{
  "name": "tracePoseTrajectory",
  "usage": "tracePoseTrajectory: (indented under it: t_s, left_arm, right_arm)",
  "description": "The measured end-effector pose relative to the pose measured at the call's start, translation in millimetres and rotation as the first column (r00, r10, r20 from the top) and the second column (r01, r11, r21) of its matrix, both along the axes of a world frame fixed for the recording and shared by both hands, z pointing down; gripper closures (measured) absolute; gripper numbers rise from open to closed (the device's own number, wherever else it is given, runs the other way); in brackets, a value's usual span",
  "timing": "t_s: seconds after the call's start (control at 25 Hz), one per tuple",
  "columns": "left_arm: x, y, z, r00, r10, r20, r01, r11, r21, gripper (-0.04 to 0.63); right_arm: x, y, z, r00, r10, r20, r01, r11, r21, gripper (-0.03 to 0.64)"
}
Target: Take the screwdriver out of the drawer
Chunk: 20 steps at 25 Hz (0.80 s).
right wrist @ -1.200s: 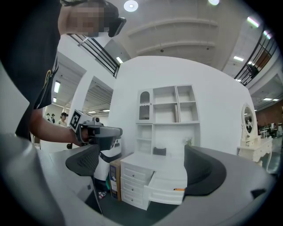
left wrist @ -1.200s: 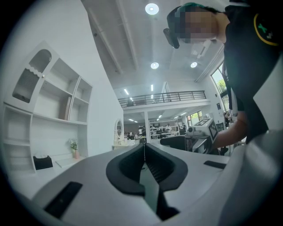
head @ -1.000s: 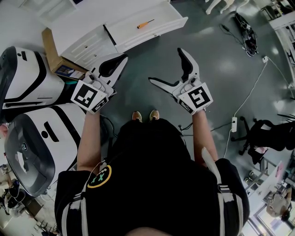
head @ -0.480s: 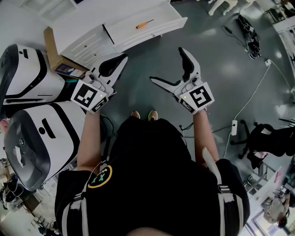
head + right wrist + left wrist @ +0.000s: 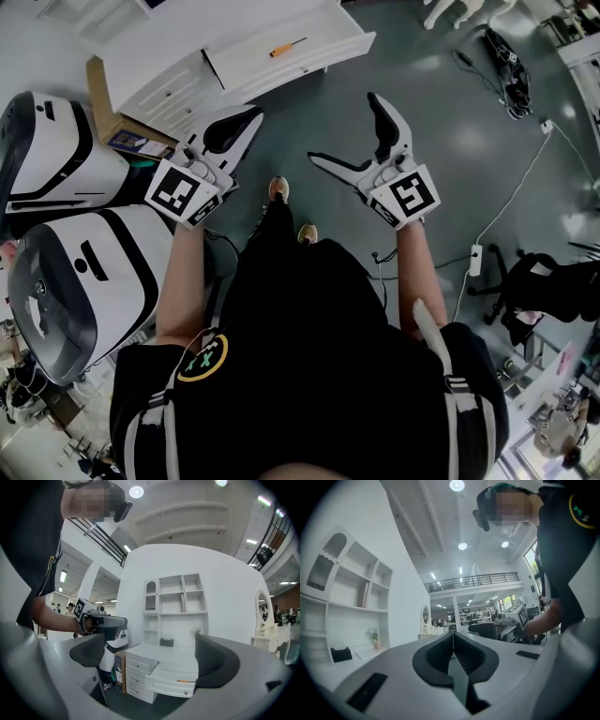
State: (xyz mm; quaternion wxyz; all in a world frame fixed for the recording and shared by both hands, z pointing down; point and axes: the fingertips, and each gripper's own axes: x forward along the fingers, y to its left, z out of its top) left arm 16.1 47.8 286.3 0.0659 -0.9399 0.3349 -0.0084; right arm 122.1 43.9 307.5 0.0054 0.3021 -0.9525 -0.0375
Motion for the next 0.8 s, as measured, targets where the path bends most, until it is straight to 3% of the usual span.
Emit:
tracePoseTrajectory:
  t_s: [0.36, 0.8]
  left_arm:
    - [1.8, -45.6, 6.2, 1.0, 0.018, -0.002, -0.018, 1.0, 0.007, 0.574]
    - [-21.8, -120.5, 15.7, 1.0, 0.018, 0.02, -0.018, 1.0, 0.011, 0.574]
  right_arm:
    - [-0.7, -42.8, 9.0, 1.0, 0.009, -0.011, -0.009, 1.0, -0.005, 0.025]
    - [-23.7, -119.9, 21.0, 1.0, 0.016, -0.021, -0.017, 1.0, -0.023, 0.025]
